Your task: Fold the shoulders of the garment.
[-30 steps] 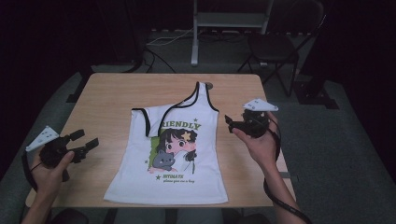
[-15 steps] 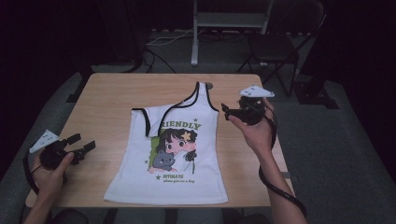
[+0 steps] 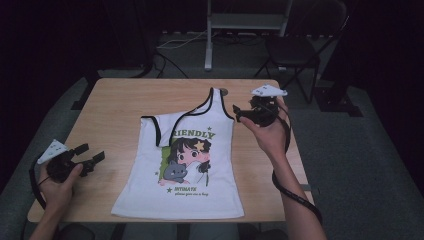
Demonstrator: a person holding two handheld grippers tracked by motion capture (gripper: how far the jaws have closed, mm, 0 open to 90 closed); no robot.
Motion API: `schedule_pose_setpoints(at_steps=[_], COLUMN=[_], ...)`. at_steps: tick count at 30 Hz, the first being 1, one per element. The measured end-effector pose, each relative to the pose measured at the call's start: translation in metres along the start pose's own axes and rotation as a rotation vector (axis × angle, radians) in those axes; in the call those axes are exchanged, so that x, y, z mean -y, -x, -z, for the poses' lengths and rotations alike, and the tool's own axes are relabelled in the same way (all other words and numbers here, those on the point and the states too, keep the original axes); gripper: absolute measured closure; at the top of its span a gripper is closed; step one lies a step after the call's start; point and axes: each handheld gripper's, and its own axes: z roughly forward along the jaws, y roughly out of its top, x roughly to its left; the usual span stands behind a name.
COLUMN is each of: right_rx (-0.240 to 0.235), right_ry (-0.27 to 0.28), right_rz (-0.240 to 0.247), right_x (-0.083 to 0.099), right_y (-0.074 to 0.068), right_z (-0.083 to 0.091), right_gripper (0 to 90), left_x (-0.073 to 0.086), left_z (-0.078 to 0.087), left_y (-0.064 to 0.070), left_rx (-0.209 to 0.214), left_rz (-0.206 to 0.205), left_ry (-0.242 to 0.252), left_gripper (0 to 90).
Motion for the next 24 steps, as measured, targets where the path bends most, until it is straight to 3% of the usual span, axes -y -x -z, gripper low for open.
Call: schedule_pose_setpoints(at_steps=[15,24], right_rx=[-0.005,-0.012], right_ry=[-0.065,-0.118], right_rz=[-0.019,-0.042], right_x=[-0.042,-0.052], right_y=[0.019,0.025], right_z=[-0.067,-0.105], right_gripper=[13.4,14.5], left_x=[0.001,0.001], left_z=[0.001,0.001], left_y=[-0.002,-0.003], left_rx=[0.006,0.001], left_rz=[0.032,0.035], left_ry=[0.016,0.016], left_gripper=[20.4,20.4])
